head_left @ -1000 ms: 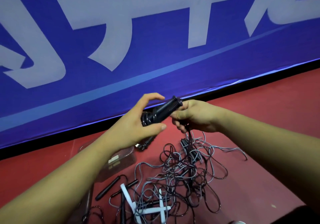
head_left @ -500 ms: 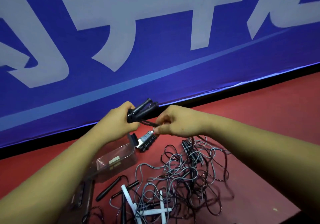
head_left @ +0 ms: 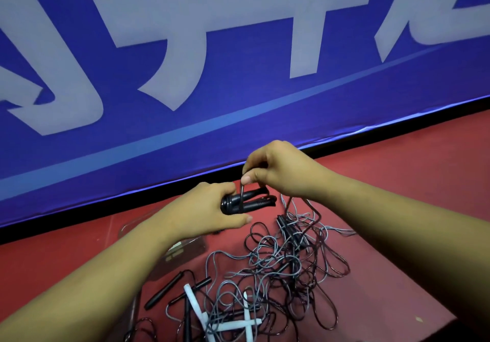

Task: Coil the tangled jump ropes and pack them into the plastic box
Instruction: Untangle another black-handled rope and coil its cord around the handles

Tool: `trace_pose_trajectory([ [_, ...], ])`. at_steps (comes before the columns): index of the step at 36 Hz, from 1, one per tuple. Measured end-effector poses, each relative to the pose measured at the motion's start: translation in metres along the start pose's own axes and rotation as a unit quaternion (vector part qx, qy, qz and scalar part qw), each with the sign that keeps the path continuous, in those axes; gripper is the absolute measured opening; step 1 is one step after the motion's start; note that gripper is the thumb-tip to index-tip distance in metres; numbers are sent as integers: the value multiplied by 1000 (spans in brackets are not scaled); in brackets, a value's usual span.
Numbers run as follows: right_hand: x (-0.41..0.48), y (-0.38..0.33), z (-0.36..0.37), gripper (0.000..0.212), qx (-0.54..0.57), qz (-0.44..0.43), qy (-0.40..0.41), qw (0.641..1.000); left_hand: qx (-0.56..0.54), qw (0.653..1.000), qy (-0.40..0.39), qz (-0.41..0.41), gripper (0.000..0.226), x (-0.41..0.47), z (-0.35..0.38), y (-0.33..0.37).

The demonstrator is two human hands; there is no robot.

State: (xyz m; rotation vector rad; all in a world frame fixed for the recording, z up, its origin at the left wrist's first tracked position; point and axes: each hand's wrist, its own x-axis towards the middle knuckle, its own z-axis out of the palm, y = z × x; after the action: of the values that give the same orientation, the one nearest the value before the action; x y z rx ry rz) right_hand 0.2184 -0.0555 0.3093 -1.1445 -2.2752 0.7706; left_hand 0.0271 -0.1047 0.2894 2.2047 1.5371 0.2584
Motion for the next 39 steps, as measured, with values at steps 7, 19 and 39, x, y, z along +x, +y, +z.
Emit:
trace_pose_trajectory([
  [7, -5, 13, -4, 9, 223, 48, -19, 974, -103, 993, -10, 49, 22, -8, -10, 11],
  [19, -14, 26, 15, 25, 375, 145, -167, 900, -291, 951, 106, 28, 56, -9, -23, 13],
  [39, -3, -26, 15, 16, -261, -70, -96, 958, 49, 996, 42, -57, 32, 6, -20, -17],
])
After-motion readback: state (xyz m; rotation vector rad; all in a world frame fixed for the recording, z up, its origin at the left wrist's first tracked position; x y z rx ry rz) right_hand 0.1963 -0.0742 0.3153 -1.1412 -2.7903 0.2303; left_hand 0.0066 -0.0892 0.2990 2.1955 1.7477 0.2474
